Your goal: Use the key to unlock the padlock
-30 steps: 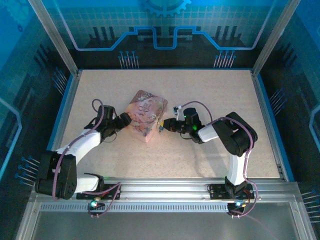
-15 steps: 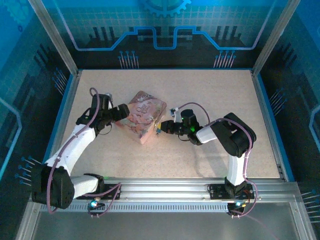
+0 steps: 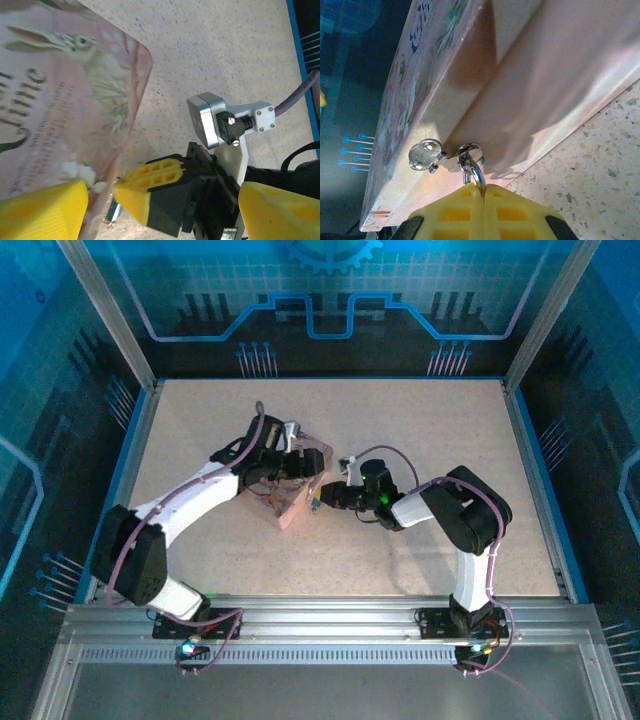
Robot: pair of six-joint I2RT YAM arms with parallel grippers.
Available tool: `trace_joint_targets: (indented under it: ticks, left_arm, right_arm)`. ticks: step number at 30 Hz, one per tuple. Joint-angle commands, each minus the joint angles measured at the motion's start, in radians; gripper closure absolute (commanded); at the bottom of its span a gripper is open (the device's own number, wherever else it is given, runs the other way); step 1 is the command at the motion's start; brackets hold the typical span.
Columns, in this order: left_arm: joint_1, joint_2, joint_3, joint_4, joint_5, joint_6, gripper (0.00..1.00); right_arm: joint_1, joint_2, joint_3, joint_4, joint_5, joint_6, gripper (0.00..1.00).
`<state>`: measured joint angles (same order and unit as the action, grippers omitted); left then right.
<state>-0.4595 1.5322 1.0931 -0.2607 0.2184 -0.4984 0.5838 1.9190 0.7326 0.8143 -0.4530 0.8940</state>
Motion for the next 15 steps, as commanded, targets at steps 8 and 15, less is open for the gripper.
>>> trace_joint_targets:
  ticks: [8, 15]
  left_arm:
    - [-0.026, 0.108, 0.03, 0.054, 0.07, -0.039, 0.2]
    - [-0.026, 0.074, -0.086, 0.061, 0.048, -0.044, 0.2]
  right_arm:
    - [0.017, -0.004, 0.017, 0.04, -0.022, 0.016, 1.0]
    - [0.008, 0.023, 0.017, 0.095, -0.027, 0.041, 1.0]
